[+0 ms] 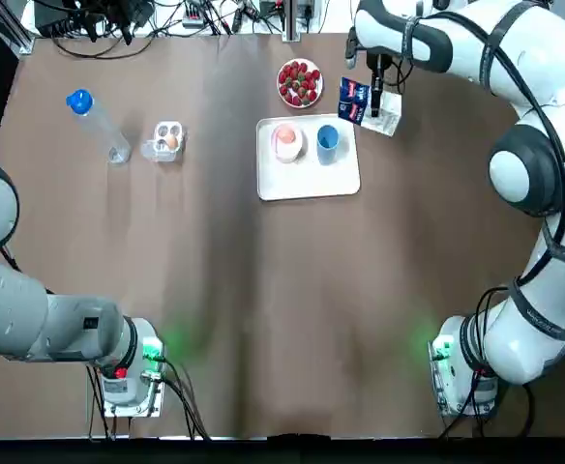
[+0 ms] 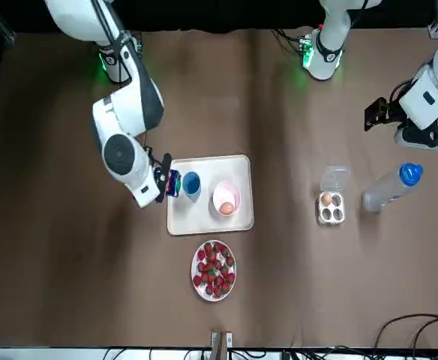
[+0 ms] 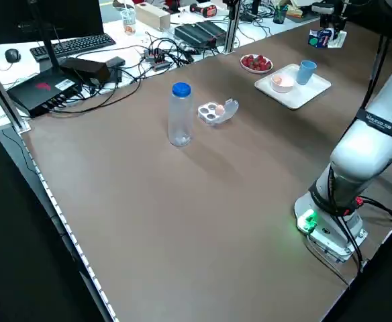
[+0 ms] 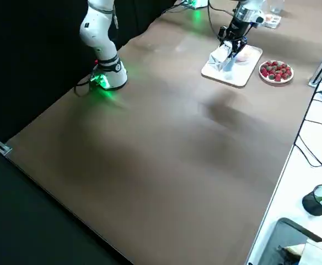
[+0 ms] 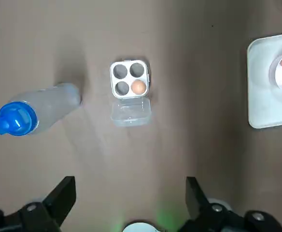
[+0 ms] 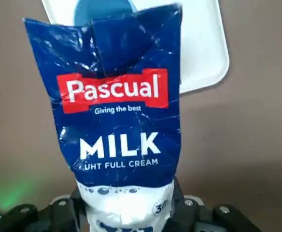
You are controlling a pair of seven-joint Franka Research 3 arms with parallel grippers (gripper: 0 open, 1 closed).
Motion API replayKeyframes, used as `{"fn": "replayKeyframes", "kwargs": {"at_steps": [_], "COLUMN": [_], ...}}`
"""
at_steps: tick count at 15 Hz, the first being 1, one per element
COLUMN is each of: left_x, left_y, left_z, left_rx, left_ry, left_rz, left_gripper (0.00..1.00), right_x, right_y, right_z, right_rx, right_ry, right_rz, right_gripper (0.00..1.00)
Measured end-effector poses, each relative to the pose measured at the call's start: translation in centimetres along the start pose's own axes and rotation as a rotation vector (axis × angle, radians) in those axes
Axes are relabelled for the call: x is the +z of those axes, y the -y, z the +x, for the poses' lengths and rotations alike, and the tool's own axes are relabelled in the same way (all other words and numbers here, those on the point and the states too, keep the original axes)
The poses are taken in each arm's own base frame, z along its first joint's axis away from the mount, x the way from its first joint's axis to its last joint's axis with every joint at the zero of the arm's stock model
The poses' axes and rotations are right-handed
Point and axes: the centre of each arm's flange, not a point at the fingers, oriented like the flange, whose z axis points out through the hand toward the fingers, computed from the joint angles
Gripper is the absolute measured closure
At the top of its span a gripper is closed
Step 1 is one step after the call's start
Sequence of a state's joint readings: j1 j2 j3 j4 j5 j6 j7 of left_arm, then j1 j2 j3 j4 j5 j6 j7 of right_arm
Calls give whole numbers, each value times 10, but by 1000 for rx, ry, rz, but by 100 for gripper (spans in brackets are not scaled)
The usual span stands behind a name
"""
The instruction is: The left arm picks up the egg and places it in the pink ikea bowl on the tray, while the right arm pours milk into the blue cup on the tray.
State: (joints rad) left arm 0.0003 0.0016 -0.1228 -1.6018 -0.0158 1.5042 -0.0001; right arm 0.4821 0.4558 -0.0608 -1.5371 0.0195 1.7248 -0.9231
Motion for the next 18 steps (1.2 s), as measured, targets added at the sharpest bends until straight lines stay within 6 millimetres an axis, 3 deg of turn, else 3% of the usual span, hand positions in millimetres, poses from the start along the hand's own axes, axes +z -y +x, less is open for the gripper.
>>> {"fn": "replayKeyframes", "kwargs": {"at_steps": [3,7,12,15,16,18], "left_x": [0,1,1,1,1,1], "left_y": [0,1,1,3,5,6], "left_z": [0,1,1,1,1,1], "left_rx": [-6,-8,-9,-12,-15,-18], "left_ry": [0,2,3,3,2,2], "left_rz": [0,0,-1,-1,-1,-1], "left_gripper": [0,0,0,0,0,0], "right_x": [-5,-7,2,14,27,47], "right_y": [-30,-78,-112,-125,-130,-135], "right_z": [-42,-127,-228,-298,-336,-367], "right_rx": [-23,-65,-127,-169,-184,-207], "right_ry": [-116,-277,-450,-578,-656,-728], "right_rz": [59,97,123,116,113,103], "right_gripper": [33,34,35,35,36,38]}}
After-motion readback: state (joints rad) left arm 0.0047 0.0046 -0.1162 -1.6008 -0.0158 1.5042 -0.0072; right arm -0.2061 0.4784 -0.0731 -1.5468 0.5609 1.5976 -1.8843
